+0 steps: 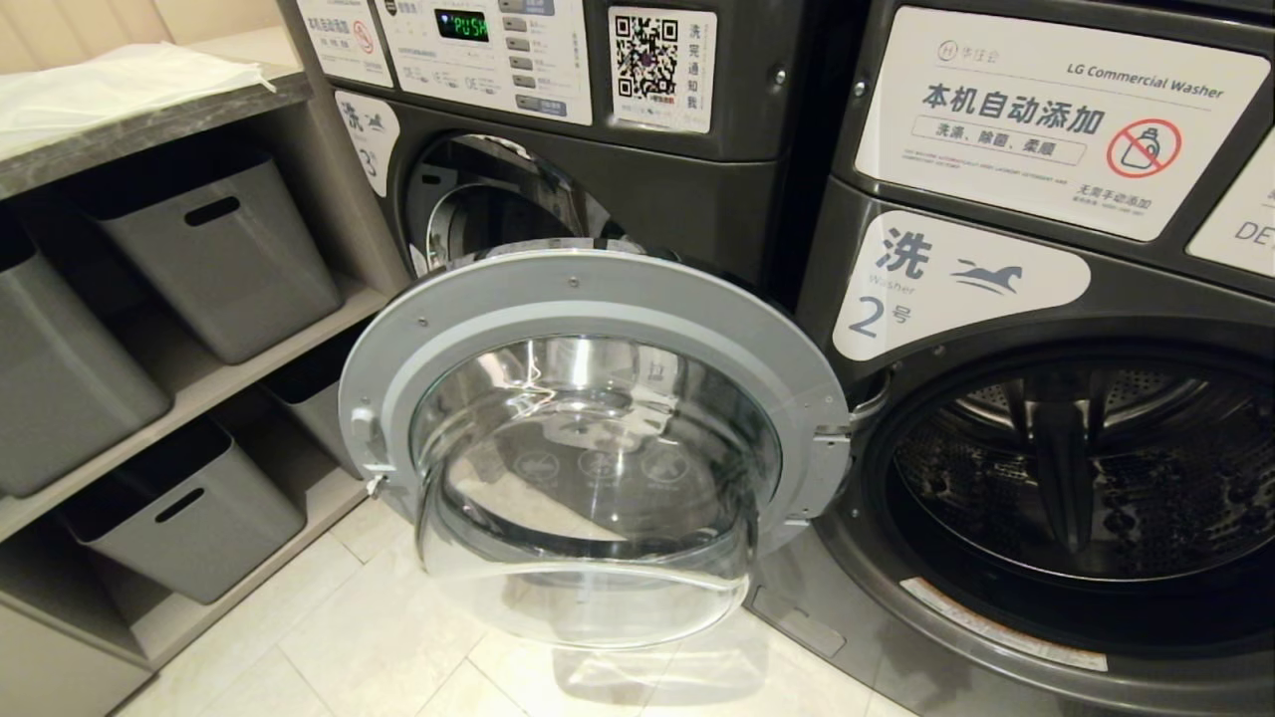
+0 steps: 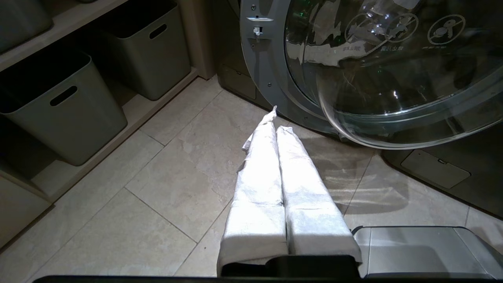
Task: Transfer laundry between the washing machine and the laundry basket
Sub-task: Pick a cloth and place it into the basket
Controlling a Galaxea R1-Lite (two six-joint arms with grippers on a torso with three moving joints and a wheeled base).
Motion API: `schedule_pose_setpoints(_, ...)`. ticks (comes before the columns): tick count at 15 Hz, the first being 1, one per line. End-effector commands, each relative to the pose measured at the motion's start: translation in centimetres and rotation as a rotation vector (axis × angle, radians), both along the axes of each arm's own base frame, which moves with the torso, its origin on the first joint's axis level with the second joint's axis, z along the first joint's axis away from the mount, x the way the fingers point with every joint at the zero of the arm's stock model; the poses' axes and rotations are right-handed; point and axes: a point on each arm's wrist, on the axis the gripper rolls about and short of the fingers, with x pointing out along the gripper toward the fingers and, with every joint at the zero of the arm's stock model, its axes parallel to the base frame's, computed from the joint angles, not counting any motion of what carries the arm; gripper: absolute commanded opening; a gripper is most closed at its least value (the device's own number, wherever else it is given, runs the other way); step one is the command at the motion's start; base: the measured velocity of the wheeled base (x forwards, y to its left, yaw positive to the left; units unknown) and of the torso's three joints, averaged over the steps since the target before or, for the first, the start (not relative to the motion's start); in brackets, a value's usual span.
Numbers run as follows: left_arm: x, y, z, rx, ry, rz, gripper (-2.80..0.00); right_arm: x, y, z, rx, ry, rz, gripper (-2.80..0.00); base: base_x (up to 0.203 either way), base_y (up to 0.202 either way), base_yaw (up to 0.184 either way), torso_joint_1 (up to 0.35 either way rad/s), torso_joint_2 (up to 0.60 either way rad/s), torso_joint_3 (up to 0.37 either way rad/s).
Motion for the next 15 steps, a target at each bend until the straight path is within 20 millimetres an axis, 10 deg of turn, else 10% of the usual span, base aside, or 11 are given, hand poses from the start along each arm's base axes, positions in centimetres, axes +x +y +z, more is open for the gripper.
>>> schedule_pose_setpoints(1, 0.0, 0.0, 0.0, 0.0, 0.0, 0.0, -2.8, 0.0, 0.0, 0.0, -0.005, 0.003, -0.022, 0.0, 0.0, 0.0, 0.0, 0.0, 0.0, 0.0)
schedule_pose_setpoints(15, 0.0, 0.0, 0.0, -0.001, 0.0, 0.0, -2.8, -2.2, -0.1, -0.4, 0.119, -0.277, 0.02, 0.0, 0.0, 0.0, 0.0, 0.0, 0.0, 0.0)
